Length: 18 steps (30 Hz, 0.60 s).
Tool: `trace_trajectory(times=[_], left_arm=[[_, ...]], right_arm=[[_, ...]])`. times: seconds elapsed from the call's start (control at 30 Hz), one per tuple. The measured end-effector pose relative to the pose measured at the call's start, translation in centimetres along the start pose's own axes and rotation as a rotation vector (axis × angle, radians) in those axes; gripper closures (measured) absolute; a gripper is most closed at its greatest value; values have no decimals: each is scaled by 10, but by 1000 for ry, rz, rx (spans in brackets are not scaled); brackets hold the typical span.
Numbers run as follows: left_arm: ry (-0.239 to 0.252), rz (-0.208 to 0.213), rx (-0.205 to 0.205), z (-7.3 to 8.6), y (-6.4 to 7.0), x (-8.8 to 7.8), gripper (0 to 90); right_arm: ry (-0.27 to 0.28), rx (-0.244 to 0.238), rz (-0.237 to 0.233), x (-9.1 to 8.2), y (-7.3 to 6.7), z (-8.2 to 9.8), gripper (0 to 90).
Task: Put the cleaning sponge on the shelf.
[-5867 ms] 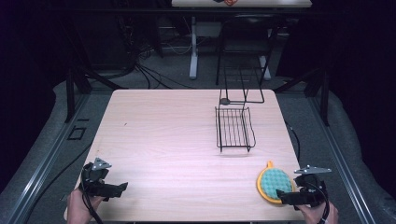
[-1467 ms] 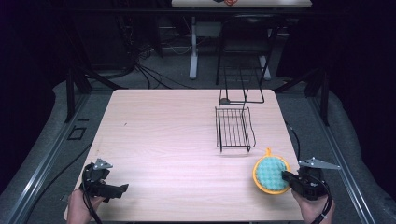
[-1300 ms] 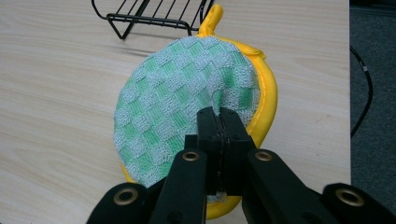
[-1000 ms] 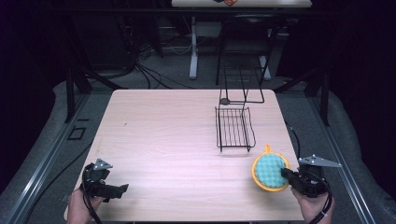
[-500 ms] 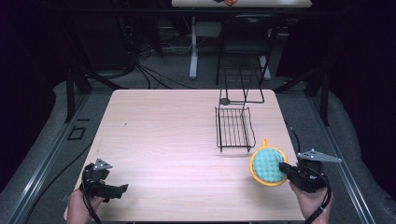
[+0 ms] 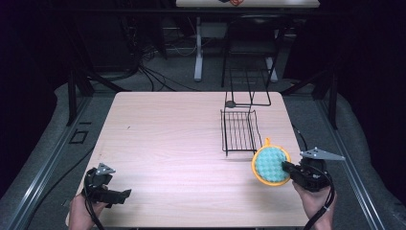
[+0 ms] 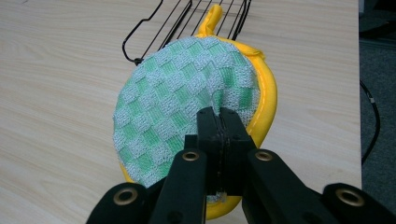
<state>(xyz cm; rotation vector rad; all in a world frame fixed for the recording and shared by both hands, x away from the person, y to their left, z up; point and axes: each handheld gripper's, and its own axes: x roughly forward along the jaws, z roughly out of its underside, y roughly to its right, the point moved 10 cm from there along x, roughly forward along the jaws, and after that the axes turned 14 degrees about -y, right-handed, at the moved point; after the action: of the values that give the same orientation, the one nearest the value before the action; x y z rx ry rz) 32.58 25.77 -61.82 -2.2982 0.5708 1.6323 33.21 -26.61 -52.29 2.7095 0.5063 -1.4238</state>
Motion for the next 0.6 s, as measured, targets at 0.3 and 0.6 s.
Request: trace_trajectory(times=[0.3,0.6], left_arm=[[-1,-1,4,0,0,0,3],[-1,0,7,0,0,0,3]], right_arm=[[8,-15,-4,4,-5,-15,892],[15,-20,-3,5,-7,-24,891]])
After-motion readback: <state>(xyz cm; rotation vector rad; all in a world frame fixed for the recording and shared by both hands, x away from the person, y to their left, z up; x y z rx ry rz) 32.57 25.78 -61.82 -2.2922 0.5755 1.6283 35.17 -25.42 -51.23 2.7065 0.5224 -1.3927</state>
